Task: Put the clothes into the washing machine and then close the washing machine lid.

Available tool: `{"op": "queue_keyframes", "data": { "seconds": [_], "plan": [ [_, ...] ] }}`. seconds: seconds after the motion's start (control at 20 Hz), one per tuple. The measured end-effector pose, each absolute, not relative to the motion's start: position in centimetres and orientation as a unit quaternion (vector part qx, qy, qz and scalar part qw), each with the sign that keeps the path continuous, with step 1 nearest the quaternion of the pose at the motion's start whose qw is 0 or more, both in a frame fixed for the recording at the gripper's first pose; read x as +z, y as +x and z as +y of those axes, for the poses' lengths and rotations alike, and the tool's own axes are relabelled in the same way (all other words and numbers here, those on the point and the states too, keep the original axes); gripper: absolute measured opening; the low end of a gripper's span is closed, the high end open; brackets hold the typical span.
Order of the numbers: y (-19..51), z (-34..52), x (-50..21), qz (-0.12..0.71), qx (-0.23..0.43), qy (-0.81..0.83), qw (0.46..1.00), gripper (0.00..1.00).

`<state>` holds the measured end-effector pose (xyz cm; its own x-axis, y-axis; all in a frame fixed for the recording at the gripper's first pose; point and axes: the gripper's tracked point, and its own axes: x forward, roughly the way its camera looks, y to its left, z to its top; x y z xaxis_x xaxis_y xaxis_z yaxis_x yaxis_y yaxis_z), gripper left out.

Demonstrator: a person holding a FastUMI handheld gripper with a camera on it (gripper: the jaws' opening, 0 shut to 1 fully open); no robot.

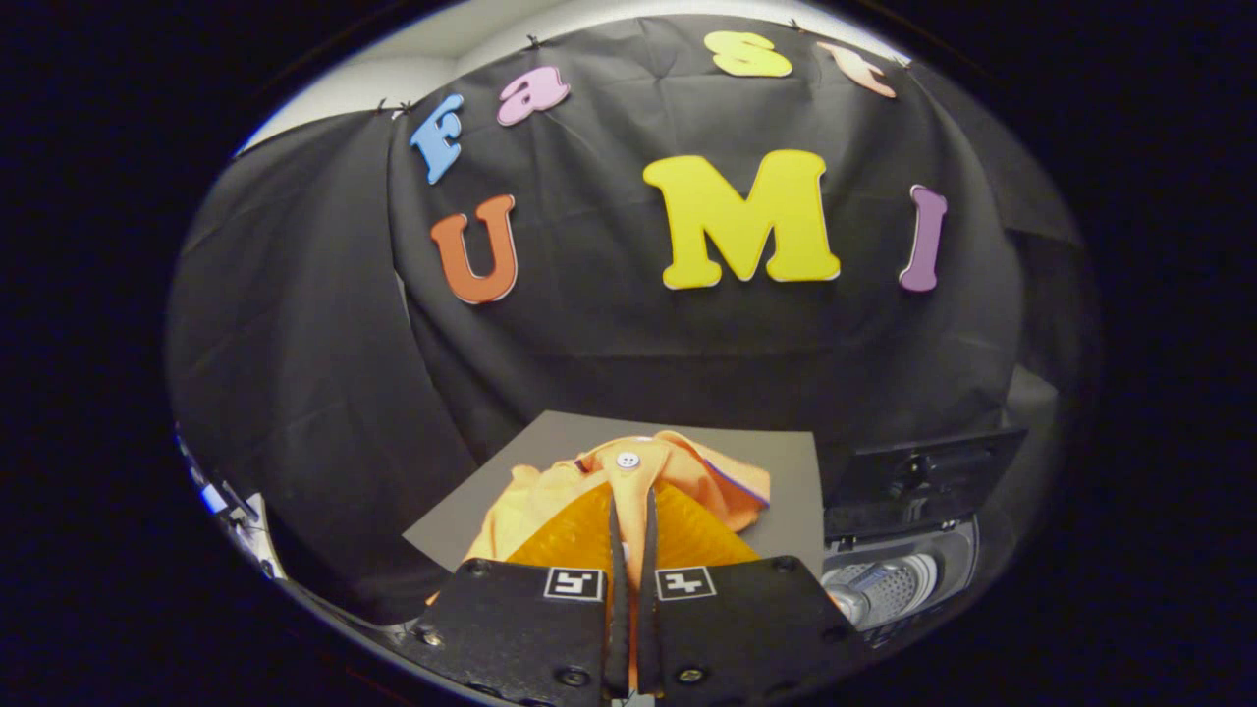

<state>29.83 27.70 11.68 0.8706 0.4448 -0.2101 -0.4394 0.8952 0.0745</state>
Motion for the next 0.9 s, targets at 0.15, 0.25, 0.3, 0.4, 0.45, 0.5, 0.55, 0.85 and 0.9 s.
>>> {"op": "queue_keyframes", "data": {
  "seconds": [0.15,0.25,0.3,0.4,0.45,0.5,0.55,0.85,0.9],
  "plan": [
    [26.8,24.7,15.8,0.060,0.219,0.016,0.974,0.07],
    [24.8,22.3,18.7,0.026,0.206,0.019,0.978,0.07],
    [23.7,21.1,20.0,0.011,0.199,0.021,0.980,0.07],
    [21.7,18.7,22.4,-0.015,0.182,0.031,0.983,0.06],
    [20.9,17.5,23.5,-0.025,0.174,0.033,0.984,0.07],
    [20.1,16.2,24.4,-0.034,0.165,0.033,0.985,0.06],
    [19.4,15.0,25.3,-0.043,0.158,0.036,0.986,0.07],
    [17.8,7.7,28.0,-0.059,0.111,0.028,0.992,0.06],
    [18.0,6.5,28.2,-0.059,0.104,0.025,0.992,0.06]
  ]
}}
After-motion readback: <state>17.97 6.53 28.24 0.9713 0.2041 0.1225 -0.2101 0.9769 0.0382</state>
